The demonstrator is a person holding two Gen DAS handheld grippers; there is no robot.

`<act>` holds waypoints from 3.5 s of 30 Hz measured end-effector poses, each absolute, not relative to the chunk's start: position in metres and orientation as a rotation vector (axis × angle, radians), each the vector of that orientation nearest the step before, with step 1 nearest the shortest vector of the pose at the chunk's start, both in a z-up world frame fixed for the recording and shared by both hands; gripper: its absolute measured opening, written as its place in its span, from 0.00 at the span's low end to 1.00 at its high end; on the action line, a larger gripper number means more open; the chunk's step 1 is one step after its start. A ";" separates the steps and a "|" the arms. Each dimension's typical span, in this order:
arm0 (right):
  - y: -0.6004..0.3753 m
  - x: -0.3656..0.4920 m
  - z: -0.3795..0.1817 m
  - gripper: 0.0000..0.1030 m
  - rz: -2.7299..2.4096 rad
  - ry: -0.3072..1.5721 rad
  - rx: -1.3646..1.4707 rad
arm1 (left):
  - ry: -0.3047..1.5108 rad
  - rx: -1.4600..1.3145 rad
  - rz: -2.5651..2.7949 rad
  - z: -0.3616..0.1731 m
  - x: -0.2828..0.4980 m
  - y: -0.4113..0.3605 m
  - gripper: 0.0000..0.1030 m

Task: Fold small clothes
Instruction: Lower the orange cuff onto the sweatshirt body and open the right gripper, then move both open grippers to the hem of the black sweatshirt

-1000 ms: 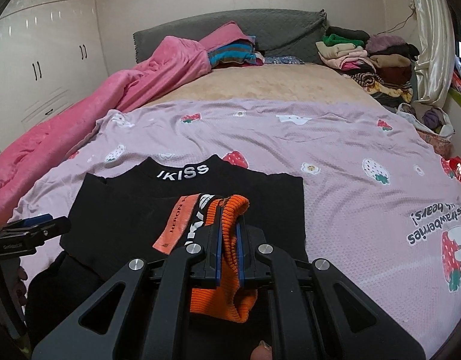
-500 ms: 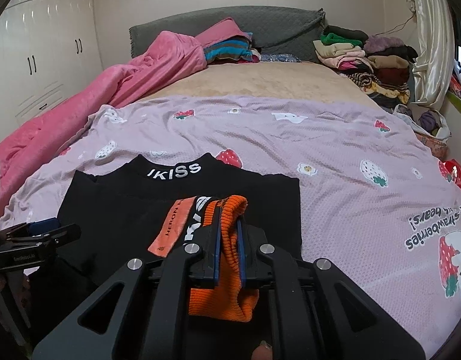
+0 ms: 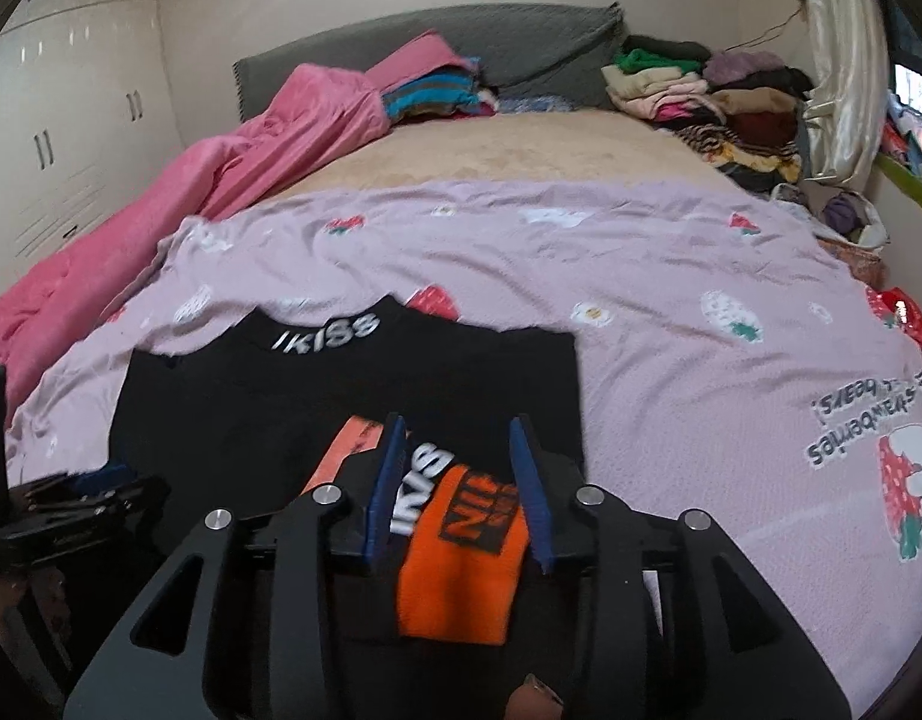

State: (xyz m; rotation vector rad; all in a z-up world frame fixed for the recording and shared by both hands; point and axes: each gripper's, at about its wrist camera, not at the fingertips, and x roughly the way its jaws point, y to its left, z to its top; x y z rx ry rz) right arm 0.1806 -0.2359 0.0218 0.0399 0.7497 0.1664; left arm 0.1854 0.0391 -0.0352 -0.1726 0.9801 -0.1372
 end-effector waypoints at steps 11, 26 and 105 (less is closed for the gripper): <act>-0.178 0.176 -0.012 0.36 0.338 0.897 -0.036 | 0.976 -0.185 -0.152 -0.041 0.180 0.043 0.53; -0.181 0.180 -0.038 0.37 0.284 0.960 -0.075 | 0.970 -0.217 -0.175 -0.042 0.177 0.050 0.53; -0.230 0.055 0.070 0.93 0.260 0.657 -0.003 | 0.782 -0.129 -0.131 0.039 0.059 0.036 0.91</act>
